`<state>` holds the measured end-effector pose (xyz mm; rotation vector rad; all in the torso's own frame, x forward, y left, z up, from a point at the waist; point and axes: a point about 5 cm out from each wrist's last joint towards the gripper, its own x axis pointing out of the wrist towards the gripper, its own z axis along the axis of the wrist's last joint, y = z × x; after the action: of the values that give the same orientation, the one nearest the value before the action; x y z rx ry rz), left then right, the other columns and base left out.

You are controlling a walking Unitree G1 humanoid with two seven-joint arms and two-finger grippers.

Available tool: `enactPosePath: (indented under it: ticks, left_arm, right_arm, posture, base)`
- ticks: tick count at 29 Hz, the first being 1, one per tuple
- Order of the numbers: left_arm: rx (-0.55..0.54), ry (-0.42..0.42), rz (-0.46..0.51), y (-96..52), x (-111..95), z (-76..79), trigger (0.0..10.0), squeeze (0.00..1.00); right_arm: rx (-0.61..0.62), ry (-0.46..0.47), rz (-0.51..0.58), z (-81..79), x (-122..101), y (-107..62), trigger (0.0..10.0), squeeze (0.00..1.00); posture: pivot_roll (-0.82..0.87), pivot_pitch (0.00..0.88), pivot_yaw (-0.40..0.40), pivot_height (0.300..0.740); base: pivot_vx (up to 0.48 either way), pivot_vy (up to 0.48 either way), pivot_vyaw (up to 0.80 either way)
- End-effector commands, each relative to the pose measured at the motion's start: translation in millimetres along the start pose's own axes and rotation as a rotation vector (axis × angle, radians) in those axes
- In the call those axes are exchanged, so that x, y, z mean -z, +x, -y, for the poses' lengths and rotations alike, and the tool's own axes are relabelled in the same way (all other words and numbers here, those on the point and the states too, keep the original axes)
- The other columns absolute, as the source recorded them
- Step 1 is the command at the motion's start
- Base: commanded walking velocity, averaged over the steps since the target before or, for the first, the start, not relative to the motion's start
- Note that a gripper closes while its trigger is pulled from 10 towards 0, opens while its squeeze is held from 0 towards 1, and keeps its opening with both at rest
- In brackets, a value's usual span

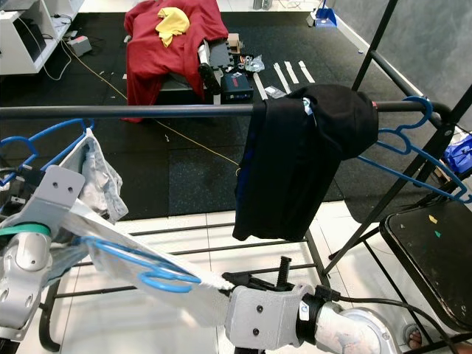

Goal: Hang hanger

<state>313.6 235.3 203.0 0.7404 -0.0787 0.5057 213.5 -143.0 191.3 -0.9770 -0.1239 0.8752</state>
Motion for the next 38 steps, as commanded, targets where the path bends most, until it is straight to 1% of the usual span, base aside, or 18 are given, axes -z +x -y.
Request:
enactPosePath:
  ticks: [1,2,4,5,14,16,17,19,20,21,23,24,27,28,32,35,36,38]
  left_arm:
    - [-0.041,0.024,-0.026,1.7,9.6,-6.9,10.0,0.00]
    - [-0.041,0.024,-0.026,1.7,9.6,-6.9,10.0,0.00]
    - [-0.039,0.022,-0.026,2.4,9.4,-5.9,10.0,0.00]
    - [-0.038,0.020,-0.025,2.5,9.3,-5.3,10.0,0.00]
    - [-0.036,0.011,-0.024,1.6,8.7,-3.1,10.0,0.00]
    - [-0.034,0.003,-0.021,1.3,8.3,-2.7,10.0,0.00]
    - [-0.010,-0.037,0.015,-0.5,2.8,-0.7,10.0,0.00]
    - [0.006,-0.060,0.040,-1.8,-1.1,0.4,10.0,0.00]
    - [0.103,-0.114,0.098,-7.5,-11.2,7.9,10.0,0.00]
    - [0.265,-0.187,0.196,-20.3,-27.9,19.3,10.0,0.00]
    - [0.385,-0.229,0.270,-32.9,-40.0,26.6,10.0,0.00]
    - [0.385,-0.229,0.270,-32.9,-40.0,26.6,10.0,0.00]
    - [0.473,-0.252,0.317,-43.2,-47.5,31.7,10.0,0.00]
    - [0.511,-0.237,0.332,-47.2,-48.6,34.0,10.0,0.00]
    - [0.530,-0.216,0.336,-48.7,-47.6,35.4,10.0,0.00]
    - [0.573,-0.187,0.333,-49.5,-43.7,37.5,10.0,0.00]
    - [0.551,-0.129,0.319,-46.8,-38.8,37.3,10.0,0.00]
    - [0.530,-0.080,0.309,-43.8,-35.6,36.4,10.0,0.00]
  right_arm:
    - [0.051,-0.028,-0.030,6.5,4.6,-2.4,10.0,0.00]
    - [0.051,-0.028,-0.030,6.5,4.6,-2.4,10.0,0.00]
    - [0.109,-0.077,-0.035,16.4,5.3,-2.9,10.0,0.00]
    - [0.125,-0.068,-0.037,19.1,6.5,-3.0,10.0,0.00]
    - [0.136,-0.054,-0.064,22.1,19.2,0.2,10.0,0.00]
    - [0.140,-0.024,-0.051,23.0,21.4,3.8,10.0,0.00]
    - [0.155,-0.004,-0.016,28.0,23.1,12.1,10.0,0.00]
    - [0.163,-0.008,0.000,31.0,23.1,16.1,10.0,0.00]
    - [0.175,-0.032,0.025,36.6,22.9,21.4,10.0,0.00]
    - [0.194,-0.075,0.063,44.9,21.5,28.7,10.0,0.00]
    - [0.205,-0.117,0.099,50.6,18.2,34.5,10.0,0.00]
    - [0.205,-0.117,0.099,50.6,18.2,34.5,10.0,0.00]
    - [0.216,-0.150,0.142,55.8,13.3,40.8,10.0,0.00]
    - [0.230,-0.173,0.170,59.9,9.4,45.1,10.0,0.00]
    - [0.237,-0.192,0.187,62.1,7.8,47.6,10.0,0.00]
    - [0.257,-0.210,0.232,67.1,3.9,49.6,10.0,0.00]
    - [0.268,-0.223,0.245,69.7,3.3,49.2,10.0,0.00]
    - [0.290,-0.245,0.257,73.9,3.1,47.8,10.0,0.00]
  posture:
    - [-0.18,0.224,0.092,0.740]
    - [-0.18,0.224,0.092,0.740]
    - [-0.18,0.222,0.091,0.740]
    - [-0.18,0.220,0.089,0.740]
    - [-0.18,0.211,0.084,0.740]
    - [-0.19,0.208,0.085,0.740]
    - [-0.19,0.204,0.088,0.740]
    - [-0.19,0.204,0.088,0.740]
    - [-0.17,0.197,0.086,0.740]
    - [-0.17,0.197,0.085,0.740]
    - [-0.16,0.194,0.081,0.740]
    - [-0.16,0.194,0.081,0.740]
    - [-0.16,0.192,0.078,0.740]
    - [-0.15,0.190,0.076,0.740]
    - [-0.15,0.190,0.076,0.740]
    - [-0.15,0.190,0.076,0.740]
    - [-0.15,0.189,0.078,0.740]
    - [-0.16,0.188,0.083,0.740]
  base:
    - [0.000,0.000,0.00]
    - [0.000,0.000,0.00]
    - [0.000,0.000,0.00]
    - [0.000,0.000,0.00]
    - [0.000,0.000,0.00]
    - [0.000,0.000,0.00]
    - [0.000,0.000,0.00]
    - [0.000,0.000,0.00]
    - [0.000,0.000,0.00]
    - [0.000,0.000,0.00]
    - [0.000,0.000,0.00]
    - [0.000,0.000,0.00]
    - [0.000,0.000,0.00]
    - [0.000,0.000,0.00]
    - [0.000,0.000,0.00]
    - [0.000,0.000,0.00]
    - [0.000,0.000,0.00]
    - [0.000,0.000,0.00]
